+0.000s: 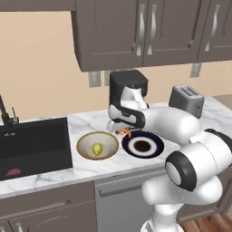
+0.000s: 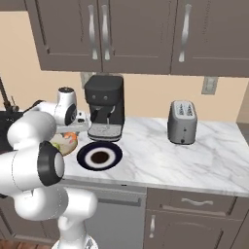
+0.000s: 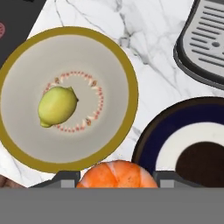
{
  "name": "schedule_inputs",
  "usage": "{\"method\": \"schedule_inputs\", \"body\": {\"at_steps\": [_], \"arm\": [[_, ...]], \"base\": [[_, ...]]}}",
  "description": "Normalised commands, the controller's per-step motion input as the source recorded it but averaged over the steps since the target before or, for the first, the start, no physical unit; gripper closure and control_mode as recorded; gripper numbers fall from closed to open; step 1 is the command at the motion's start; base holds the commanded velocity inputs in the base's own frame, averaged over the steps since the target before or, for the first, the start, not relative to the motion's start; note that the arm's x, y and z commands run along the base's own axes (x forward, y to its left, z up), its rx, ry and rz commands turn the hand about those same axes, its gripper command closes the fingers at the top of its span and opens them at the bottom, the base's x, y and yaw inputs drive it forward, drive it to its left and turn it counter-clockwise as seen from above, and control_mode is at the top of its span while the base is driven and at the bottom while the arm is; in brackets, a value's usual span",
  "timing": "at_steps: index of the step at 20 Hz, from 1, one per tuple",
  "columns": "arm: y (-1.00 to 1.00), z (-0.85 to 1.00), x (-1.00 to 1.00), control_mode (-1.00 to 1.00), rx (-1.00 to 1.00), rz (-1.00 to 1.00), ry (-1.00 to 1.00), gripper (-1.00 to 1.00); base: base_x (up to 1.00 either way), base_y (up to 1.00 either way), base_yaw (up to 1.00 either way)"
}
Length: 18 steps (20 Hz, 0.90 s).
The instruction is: Place the shrimp on the plate and place the lemon on the same plate.
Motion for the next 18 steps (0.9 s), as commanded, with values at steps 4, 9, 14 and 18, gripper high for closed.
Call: {"method": "schedule_inputs", "body": {"at_steps": [4, 9, 14, 18], "arm": [[0.00, 0.00, 0.00, 1.00, 0.00, 0.00, 0.00, 1.00], [0.00, 0.00, 0.00, 1.00, 0.00, 0.00, 0.00, 1.00], [0.00, 0.00, 0.00, 1.00, 0.00, 0.00, 0.00, 1.00], [0.00, 0.00, 0.00, 1.00, 0.00, 0.00, 0.00, 1.00]], "base": [[0.26, -0.31, 0.05], [0.07, -0.05, 0.00], [0.00, 0.00, 0.00], [0.00, 0.00, 0.00]]}}
